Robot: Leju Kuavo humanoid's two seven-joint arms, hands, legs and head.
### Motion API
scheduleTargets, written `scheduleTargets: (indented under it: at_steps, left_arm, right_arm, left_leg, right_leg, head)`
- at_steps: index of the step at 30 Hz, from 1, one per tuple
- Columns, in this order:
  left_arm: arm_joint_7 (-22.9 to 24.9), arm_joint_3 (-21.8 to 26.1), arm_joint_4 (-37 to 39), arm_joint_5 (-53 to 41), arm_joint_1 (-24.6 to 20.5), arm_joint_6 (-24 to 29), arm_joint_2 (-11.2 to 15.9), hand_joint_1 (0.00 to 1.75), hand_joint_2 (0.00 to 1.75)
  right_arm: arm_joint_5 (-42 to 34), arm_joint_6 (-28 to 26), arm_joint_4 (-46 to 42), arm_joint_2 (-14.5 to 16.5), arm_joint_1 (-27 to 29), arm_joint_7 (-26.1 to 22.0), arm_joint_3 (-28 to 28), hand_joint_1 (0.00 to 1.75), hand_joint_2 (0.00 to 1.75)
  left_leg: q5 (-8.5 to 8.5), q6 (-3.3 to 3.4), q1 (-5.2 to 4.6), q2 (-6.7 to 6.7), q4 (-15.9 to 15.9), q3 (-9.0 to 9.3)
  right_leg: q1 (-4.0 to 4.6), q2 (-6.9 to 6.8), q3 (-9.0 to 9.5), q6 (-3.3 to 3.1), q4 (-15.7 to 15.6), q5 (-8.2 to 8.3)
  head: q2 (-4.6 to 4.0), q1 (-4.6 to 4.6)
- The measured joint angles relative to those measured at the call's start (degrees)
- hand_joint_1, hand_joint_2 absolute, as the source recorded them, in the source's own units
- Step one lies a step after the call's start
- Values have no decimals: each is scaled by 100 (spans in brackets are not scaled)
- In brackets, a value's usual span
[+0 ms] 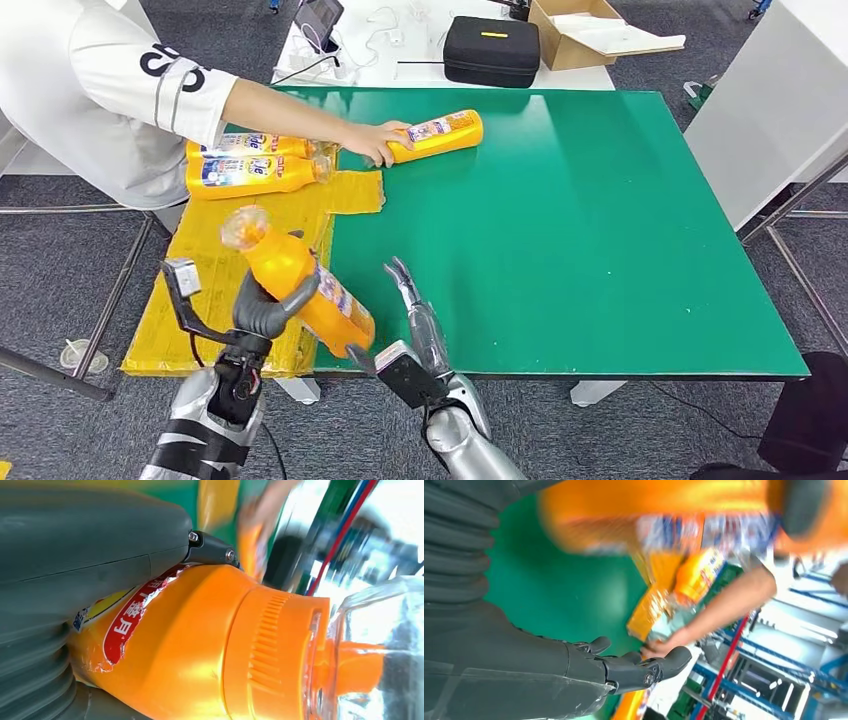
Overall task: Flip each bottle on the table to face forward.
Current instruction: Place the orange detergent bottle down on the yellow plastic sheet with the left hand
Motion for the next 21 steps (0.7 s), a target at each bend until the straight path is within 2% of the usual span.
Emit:
scheduleTargets:
  at_steps: [7, 11, 13, 17, 21]
  left_arm:
    - [-681, 748, 231, -1977, -706, 1925, 178, 175, 175]
    - [-968, 1002, 572, -3571, -1093, 3309, 332, 175, 175]
    - [-979, 1051, 844, -4345, -1305, 3817, 436, 175, 175]
    - [-895, 980, 1451, -5571, -1640, 4173, 596, 175, 175]
    - [-905, 729, 2097, -6377, -1866, 3975, 753, 175, 175]
  right_arm:
    - [-308, 317, -1147, -161, 159, 83, -120, 0, 0]
    - [-719, 318, -1867, -221, 338, -148, -139, 0, 0]
    - [-921, 244, -2247, -227, 422, -236, -142, 0, 0]
    - [-1224, 186, -2719, -227, 458, -261, -121, 0, 0]
    - [-1586, 385, -2837, -228, 438, -230, -82, 0, 0]
  left_leg:
    - [2, -1, 3, 0, 0, 2]
    - [1, -1, 3, -1, 0, 1]
    - [1, -1, 3, -2, 0, 0]
    - [1, -1, 3, 0, 0, 1]
    - [2, -1, 2, 2, 0, 3]
  right_leg:
    - [1, 0, 1, 0, 2, 1]
    - [1, 0, 0, 0, 2, 0]
    - [1, 0, 0, -1, 2, -1]
    - [1, 1, 1, -1, 1, 0]
    - [1, 1, 2, 0, 2, 1]
  head:
    - [1, 1]
    - [0, 1]
    - [0, 1]
    - [1, 1]
    - [0, 1]
